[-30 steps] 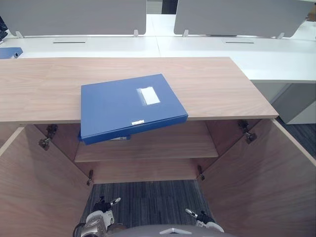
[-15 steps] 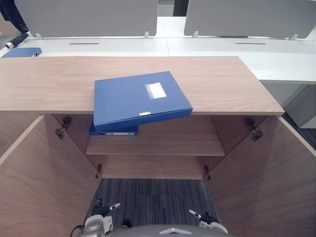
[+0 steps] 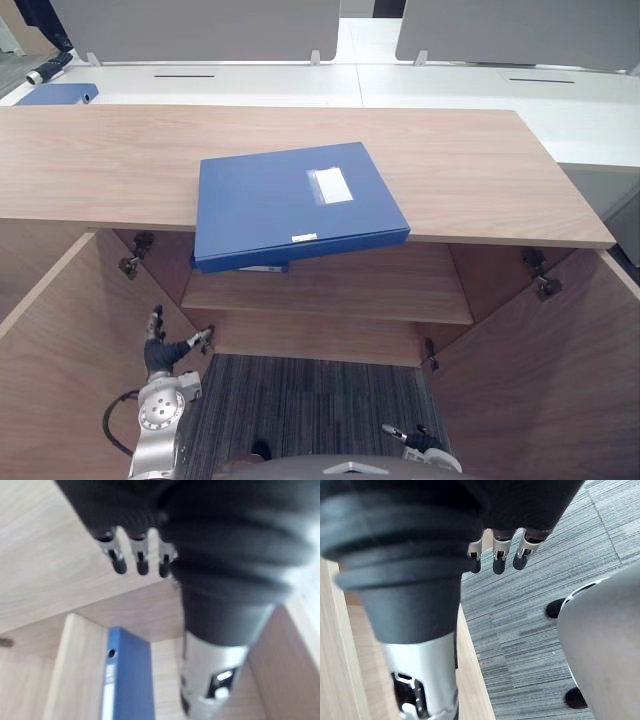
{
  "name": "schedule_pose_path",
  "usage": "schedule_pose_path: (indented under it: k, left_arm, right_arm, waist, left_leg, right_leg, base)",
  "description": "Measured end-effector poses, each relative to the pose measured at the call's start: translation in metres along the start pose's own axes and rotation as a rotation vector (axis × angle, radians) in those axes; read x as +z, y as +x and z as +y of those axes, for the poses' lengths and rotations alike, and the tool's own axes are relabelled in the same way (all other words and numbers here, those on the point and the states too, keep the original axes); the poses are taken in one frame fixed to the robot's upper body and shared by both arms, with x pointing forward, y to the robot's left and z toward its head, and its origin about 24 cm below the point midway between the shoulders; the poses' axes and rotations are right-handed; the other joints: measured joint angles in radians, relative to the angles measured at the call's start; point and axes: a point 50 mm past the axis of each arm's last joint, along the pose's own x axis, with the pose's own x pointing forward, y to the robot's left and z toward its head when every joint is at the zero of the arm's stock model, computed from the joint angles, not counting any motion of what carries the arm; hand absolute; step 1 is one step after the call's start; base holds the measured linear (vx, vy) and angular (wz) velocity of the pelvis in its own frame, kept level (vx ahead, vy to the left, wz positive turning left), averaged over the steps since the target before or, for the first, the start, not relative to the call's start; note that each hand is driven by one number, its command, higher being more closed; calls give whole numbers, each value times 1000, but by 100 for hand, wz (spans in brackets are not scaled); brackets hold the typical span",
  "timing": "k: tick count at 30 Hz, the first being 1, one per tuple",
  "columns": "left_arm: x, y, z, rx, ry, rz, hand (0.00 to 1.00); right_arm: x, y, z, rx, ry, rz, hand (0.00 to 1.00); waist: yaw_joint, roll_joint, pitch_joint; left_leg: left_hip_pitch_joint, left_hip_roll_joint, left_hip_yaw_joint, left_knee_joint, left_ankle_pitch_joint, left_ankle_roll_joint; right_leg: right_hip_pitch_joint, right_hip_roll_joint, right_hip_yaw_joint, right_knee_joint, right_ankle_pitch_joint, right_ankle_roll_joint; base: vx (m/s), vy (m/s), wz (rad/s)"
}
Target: Walk over to the cabinet, pick up the folder, carry it to the office cabinet, place the folder inside the office cabinet, then close the office cabinet door
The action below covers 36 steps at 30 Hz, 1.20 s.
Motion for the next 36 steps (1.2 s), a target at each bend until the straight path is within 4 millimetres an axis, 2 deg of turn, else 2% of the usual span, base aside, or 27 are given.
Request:
schedule_pose_path:
  k: [10, 16, 24, 32, 36]
  left_arm:
    - [73, -15, -5, -27, -9, -349, 0]
    - [100, -29, -11, -54, 16, -504, 0]
    - [111, -33, -12, -50, 156, -604, 0]
    - [113, -40, -29, -134, 298, -688, 0]
    - [125, -47, -37, -179, 339, -777, 0]
  right_arm:
    - [-2, -2, 5, 19, -15, -13, 0]
    - [-6, -3, 3, 15, -17, -1, 0]
    - [-11, -2, 1, 8, -28, 26, 0]
    - [-11, -1, -3, 1, -45, 33, 0]
    - [-11, -1, -3, 1, -47, 34, 0]
  waist:
    - [11, -3, -6]
    - [11, -4, -31]
    - [9, -6, -58]
    - [0, 0, -62]
    - [-12, 4, -68]
  left_leg:
    - [0, 8, 4, -6, -11, -18]
    - [-2, 8, 3, -4, -3, -9]
    - [0, 7, 3, 0, -2, -8]
    - [9, 7, 6, 0, 0, -6]
    - [12, 7, 14, 0, 0, -6]
  right_leg:
    - [-15, 1, 25, 38, -15, -1]
    - [-22, 3, 27, 48, -17, 0]
    - [-21, 6, 56, 48, -17, -1]
    - [-22, 6, 68, 51, -17, -1]
    - [-28, 8, 78, 51, -17, -1]
  base:
    - [-70, -10, -3]
    - [-17, -8, 0]
    - [0, 0, 0]
    - [-38, -14, -2]
    - [-20, -17, -5]
